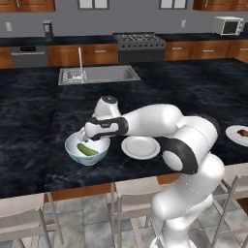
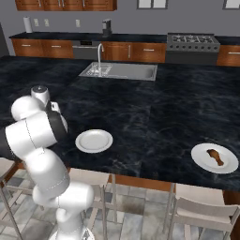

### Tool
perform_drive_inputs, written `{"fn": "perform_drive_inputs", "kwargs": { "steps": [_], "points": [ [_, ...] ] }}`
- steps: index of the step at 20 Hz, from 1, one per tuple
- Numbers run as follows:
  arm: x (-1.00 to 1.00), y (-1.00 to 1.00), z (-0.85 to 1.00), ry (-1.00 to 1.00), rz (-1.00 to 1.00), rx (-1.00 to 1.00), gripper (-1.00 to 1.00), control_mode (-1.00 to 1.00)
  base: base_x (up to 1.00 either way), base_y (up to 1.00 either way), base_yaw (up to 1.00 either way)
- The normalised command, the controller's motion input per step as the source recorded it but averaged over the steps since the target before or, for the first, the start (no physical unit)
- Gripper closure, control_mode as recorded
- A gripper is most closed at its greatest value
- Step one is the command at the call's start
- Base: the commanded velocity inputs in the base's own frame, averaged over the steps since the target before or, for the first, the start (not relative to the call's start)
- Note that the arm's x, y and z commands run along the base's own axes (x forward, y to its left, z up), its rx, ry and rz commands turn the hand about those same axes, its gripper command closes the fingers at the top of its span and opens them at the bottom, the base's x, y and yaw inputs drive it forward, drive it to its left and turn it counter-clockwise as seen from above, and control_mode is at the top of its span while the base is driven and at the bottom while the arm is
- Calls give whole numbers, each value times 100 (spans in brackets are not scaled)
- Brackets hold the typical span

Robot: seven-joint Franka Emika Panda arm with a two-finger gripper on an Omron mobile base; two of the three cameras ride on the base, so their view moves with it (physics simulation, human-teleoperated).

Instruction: Pick the chicken drumstick and cucumber from their plates and place them in the bowl. Then put the bowl in the fridge.

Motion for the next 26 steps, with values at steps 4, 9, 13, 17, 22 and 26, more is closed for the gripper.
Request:
{"fn": "perform_drive_inputs", "kwargs": {
  "steps": [4,9,13,17,22,26],
  "points": [
    [-21,-32,66,0,0,5,-100,-100,0,0,0],
    [-20,-31,50,2,-3,0,-100,-100,0,0,0],
    [-28,-45,29,10,-8,0,-100,-100,0,0,0],
    [-34,-55,10,15,-14,-1,-100,-100,0,0,0],
    [-31,-61,0,16,-17,-7,-100,-100,0,0,0],
    [-31,-64,0,10,-15,-11,-100,-100,0,0,0]
  ]
}}
